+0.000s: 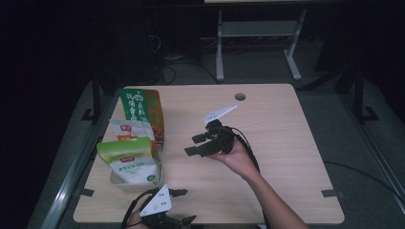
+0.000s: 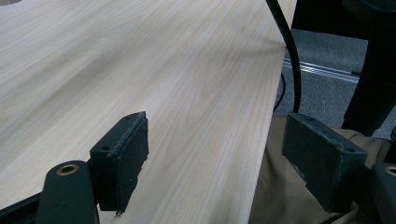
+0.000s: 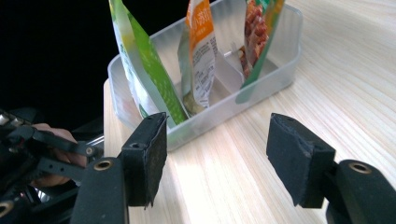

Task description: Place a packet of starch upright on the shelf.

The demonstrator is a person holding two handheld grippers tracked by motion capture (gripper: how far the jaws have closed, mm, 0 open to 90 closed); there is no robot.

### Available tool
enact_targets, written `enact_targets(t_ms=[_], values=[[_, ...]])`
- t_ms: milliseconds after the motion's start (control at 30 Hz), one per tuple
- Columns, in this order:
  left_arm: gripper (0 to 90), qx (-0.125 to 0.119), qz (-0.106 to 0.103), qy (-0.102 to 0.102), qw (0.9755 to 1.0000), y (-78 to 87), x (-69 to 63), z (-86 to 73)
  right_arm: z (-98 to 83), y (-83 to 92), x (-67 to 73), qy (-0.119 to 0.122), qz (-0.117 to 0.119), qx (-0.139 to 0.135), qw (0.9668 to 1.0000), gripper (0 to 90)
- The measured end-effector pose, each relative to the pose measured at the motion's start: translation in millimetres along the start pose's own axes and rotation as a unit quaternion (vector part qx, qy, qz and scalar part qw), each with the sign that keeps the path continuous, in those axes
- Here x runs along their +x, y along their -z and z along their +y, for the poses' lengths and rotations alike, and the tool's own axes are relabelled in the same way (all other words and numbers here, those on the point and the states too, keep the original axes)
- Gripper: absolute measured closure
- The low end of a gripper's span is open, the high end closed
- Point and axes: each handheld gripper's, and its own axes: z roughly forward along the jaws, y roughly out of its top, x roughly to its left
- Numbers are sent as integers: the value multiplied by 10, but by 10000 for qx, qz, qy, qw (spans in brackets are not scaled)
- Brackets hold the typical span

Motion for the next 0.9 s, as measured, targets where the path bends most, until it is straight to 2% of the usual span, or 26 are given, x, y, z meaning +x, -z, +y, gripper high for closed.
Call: enact_targets(t_ms=[500, 900], values=[[226, -44, 10, 41, 10000, 9, 2, -1, -202, 194, -110, -190, -178, -16, 9997, 361], [226, -30, 27, 25, 10000, 12, 6, -1, -440, 423, -188, -347, -391, -55, 9986, 354]])
